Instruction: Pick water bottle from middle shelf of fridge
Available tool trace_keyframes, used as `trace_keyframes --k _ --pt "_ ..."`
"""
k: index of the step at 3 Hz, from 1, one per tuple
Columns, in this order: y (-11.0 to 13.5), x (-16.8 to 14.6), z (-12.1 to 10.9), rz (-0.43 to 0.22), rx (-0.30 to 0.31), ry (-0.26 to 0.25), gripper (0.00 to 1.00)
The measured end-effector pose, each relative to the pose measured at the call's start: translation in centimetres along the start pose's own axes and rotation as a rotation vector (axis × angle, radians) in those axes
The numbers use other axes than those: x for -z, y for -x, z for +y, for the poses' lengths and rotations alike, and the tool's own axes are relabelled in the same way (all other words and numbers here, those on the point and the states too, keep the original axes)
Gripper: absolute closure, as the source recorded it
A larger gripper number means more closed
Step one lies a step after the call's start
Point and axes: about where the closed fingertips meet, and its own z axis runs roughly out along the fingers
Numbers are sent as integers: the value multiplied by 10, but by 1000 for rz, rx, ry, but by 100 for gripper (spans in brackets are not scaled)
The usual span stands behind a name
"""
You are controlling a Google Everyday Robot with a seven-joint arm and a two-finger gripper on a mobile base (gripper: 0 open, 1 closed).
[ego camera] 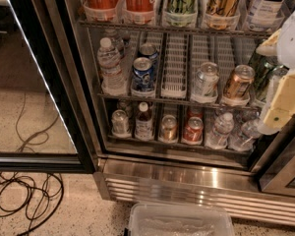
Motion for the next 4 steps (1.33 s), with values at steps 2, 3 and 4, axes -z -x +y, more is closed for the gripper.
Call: trace_keyframes --k 2,3,4 --pt "18 -4 1 -96 -27 4 0" --pt "66 -19 10 -287 -84 25 0" --pt "118 -35 16 -492 -70 85 0"
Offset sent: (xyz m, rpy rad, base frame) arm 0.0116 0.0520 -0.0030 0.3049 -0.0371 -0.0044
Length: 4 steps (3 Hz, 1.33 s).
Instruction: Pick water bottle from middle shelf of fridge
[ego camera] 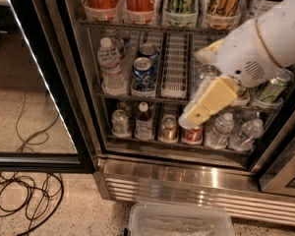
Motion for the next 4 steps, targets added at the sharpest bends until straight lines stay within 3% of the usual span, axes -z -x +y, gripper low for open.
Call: trace_keyframes --k 1,2,3,4 --pt "21 2 8 -67 -7 26 0" --pt "21 2 8 -67 -7 26 0" --pt "24 -18 8 -99 -15 0 0" --pt "29 -63 21 -184 -30 -13 0"
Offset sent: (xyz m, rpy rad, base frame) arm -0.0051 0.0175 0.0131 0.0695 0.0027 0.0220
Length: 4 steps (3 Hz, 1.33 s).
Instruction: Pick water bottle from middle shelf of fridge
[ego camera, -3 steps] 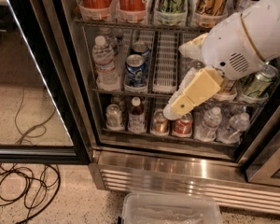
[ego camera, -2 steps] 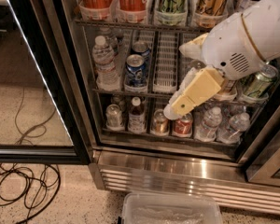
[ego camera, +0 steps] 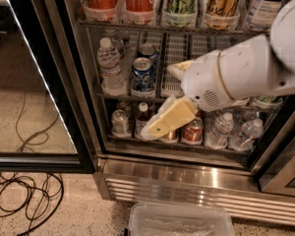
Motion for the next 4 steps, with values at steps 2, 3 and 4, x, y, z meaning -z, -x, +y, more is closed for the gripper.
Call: trace_keyframes --k 2,3,4 --pt "18 -53 6 -111 1 -71 0" --pt "18 -53 6 -111 1 -71 0" --pt "17 -64 7 -96 -9 -97 0"
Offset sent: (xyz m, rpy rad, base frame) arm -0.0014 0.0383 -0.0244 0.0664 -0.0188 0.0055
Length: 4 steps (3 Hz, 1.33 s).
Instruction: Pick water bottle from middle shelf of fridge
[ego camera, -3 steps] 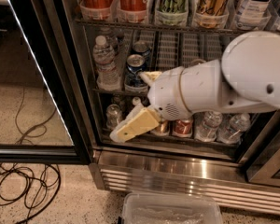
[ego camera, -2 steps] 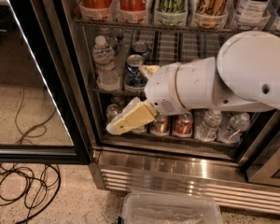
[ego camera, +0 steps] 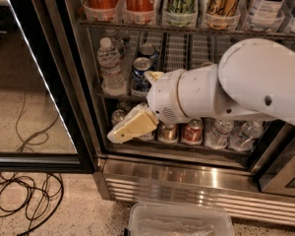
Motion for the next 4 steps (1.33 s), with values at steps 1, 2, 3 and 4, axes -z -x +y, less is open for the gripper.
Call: trace_keyframes --k 1,2,3,4 --pt "-7 -27 13 56 -5 -69 0" --pt "-28 -55 45 96 -48 -132 0" --pt "-42 -59 41 91 -112 -181 0" --pt "-42 -59 41 90 -112 -181 0"
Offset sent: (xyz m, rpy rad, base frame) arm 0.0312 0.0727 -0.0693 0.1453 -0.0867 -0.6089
